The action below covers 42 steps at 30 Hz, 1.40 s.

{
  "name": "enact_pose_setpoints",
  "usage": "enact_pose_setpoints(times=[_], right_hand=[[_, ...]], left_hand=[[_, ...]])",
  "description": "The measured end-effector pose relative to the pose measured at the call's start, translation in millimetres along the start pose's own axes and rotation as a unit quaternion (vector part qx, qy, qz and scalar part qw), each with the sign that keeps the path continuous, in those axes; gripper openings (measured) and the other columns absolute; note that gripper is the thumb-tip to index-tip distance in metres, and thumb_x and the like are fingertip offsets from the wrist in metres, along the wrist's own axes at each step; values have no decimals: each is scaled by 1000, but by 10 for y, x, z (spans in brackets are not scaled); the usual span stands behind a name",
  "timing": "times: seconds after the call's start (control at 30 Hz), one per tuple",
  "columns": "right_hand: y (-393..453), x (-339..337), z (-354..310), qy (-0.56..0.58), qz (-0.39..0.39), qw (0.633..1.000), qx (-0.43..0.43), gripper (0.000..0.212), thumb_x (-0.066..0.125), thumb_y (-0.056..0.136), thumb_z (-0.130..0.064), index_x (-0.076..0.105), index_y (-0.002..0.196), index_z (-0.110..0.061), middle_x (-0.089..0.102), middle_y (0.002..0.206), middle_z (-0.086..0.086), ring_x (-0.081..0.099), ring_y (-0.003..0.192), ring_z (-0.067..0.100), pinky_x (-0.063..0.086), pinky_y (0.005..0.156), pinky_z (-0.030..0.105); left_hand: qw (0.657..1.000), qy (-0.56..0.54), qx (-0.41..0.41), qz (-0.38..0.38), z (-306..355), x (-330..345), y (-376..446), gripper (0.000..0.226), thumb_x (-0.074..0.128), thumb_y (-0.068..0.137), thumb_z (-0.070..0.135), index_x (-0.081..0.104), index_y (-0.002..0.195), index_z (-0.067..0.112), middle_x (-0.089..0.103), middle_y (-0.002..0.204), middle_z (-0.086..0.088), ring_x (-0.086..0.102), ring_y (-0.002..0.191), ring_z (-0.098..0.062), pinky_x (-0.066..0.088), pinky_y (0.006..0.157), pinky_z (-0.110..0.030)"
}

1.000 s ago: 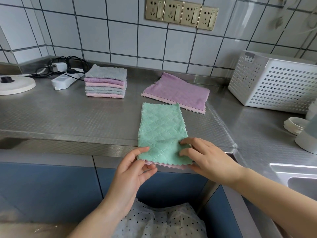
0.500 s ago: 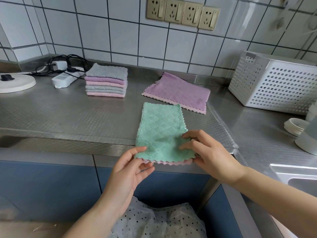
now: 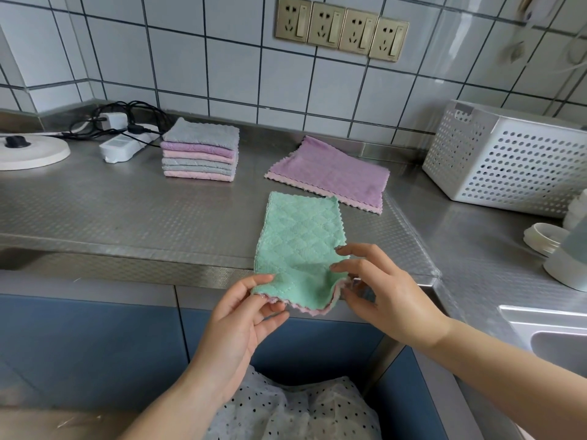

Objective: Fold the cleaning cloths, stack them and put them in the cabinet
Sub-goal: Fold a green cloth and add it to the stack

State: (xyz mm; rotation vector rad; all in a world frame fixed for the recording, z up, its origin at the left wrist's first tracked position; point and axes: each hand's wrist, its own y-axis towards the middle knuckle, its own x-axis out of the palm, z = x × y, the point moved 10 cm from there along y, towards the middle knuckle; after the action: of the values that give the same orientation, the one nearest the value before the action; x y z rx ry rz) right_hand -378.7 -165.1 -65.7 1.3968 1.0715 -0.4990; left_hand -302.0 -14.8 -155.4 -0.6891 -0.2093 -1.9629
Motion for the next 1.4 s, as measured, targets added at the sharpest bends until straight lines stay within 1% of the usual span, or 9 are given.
enact_pose_setpoints(times=[0.1,0.23,0.43,0.63,0.93,1.17,1.27,1.33,1.4], right_hand=[[-23,94,-42,12,-39,999,-22,46,65,77,-6,51,118,-23,39,133,-2,55,105,12,50,80,23],[-13,107,-123,3,-28,999,-44,37,69,80,-11,50,110,-18,38,134,3,46,122,15,47,91,23],[24,29,-210,24,0,998,-53,4,52,88,-21,49,90,-20,37,137,1,48,120,14,49,87,22],[23,-47,-88,45,14,999,-28,18,64,82,-10,51,85,-22,42,134,-2,46,116,-8,48,89,21],[-22,-115,-61,40,28,999,-16,6,56,85,-23,50,86,-23,48,116,-8,56,93,4,46,79,11],[-48,-166,-82,33,45,998,-30,15,65,82,-14,53,86,-22,59,92,1,57,86,7,47,73,14],[-64,-188,-71,24,50,998,-29,20,66,79,-9,53,85,-23,58,91,-3,57,84,7,48,72,17],[-60,-229,-61,14,57,998,-27,15,63,82,-15,52,85,-25,57,90,-9,56,83,7,46,74,20],[-48,-300,-63,1,72,997,-34,11,59,82,-18,51,85,-26,60,85,-9,56,80,10,43,76,24]], left_hand=[[1000,-20,-5,5,-13,0,3,22,43,93,-4,63,96,5,61,68,-7,62,69,-17,59,78,-38],[998,-61,-17,13,-54,-1,13,19,43,93,-1,60,91,7,60,72,-9,63,69,-17,59,76,-38],[993,-112,-40,10,-113,7,38,20,42,93,-1,59,87,10,60,78,-12,66,67,-16,59,73,-37],[995,-98,-29,8,-87,-48,25,20,42,94,2,60,90,10,64,76,-9,66,70,-16,57,77,-40],[999,-41,-4,16,-35,-68,1,19,43,94,2,59,89,9,65,78,-9,65,73,-17,58,80,-40],[1000,-16,10,4,-4,-53,-23,21,42,94,0,59,87,10,67,84,-11,64,75,-17,56,83,-41],[999,23,26,-10,13,-61,-28,17,46,93,1,61,89,9,69,89,-11,65,82,-19,54,86,-39],[990,114,73,-43,75,-40,-40,17,56,89,3,63,98,15,71,94,-4,68,89,-13,54,86,-26],[948,268,149,-81,155,4,-39,39,69,80,6,61,110,29,68,106,7,65,96,-5,48,86,-13]])
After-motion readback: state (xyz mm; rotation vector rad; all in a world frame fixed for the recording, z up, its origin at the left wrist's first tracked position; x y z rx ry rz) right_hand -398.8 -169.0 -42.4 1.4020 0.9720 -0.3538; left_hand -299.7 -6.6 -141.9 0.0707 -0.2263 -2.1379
